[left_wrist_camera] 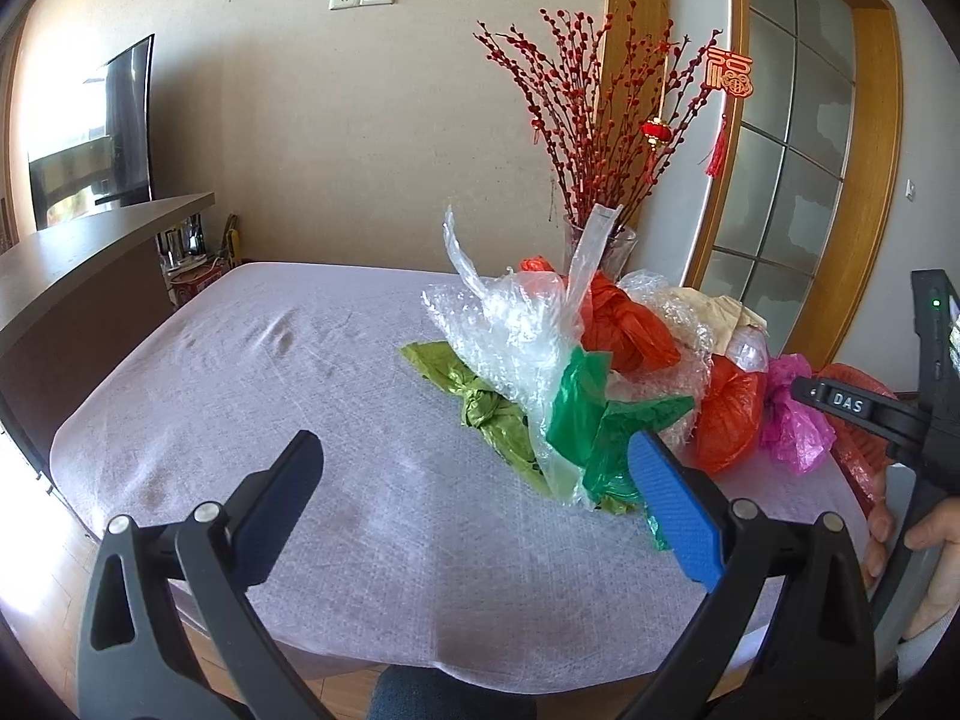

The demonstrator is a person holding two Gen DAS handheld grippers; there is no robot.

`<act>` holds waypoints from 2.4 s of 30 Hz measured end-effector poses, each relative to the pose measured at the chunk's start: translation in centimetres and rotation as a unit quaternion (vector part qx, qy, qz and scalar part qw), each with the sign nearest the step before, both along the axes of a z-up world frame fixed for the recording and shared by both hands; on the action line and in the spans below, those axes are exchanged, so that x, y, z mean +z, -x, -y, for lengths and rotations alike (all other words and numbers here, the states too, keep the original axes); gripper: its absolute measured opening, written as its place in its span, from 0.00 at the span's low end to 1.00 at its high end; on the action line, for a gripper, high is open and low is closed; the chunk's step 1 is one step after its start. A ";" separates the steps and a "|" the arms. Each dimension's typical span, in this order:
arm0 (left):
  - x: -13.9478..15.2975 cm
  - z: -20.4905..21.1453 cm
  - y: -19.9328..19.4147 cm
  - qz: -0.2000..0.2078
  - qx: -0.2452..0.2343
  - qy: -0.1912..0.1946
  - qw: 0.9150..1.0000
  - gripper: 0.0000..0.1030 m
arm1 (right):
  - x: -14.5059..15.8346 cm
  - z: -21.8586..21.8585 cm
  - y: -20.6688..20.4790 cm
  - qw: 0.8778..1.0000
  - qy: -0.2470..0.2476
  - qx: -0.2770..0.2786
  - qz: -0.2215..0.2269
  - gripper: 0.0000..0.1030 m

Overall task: Collect trash
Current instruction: 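Grasp the pink plastic bag with the right gripper while the left gripper grasps the green bag, then lift the pink and green bags and carry both toward the red basket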

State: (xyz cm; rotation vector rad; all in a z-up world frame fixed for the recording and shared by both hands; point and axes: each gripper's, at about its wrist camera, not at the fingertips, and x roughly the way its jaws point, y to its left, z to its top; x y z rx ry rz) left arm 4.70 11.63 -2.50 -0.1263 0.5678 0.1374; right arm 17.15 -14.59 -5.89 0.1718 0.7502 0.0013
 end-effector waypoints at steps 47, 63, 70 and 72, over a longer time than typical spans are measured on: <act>0.2 4.8 -3.8 -0.002 -0.112 0.025 0.993 0.04 | -0.7 4.4 5.4 1.000 -0.014 0.002 -0.006 0.22; -0.4 2.6 -3.4 -0.019 -0.084 0.032 0.996 0.07 | -1.7 3.0 5.8 0.999 -0.018 0.026 -0.018 0.22; -0.5 2.5 -2.9 -0.018 -0.075 0.021 0.997 0.23 | -2.0 2.6 5.9 0.999 -0.020 0.034 -0.021 0.22; -0.3 2.5 -2.7 -0.014 -0.074 0.015 0.997 0.23 | -2.0 2.6 6.0 0.999 -0.022 0.035 -0.020 0.22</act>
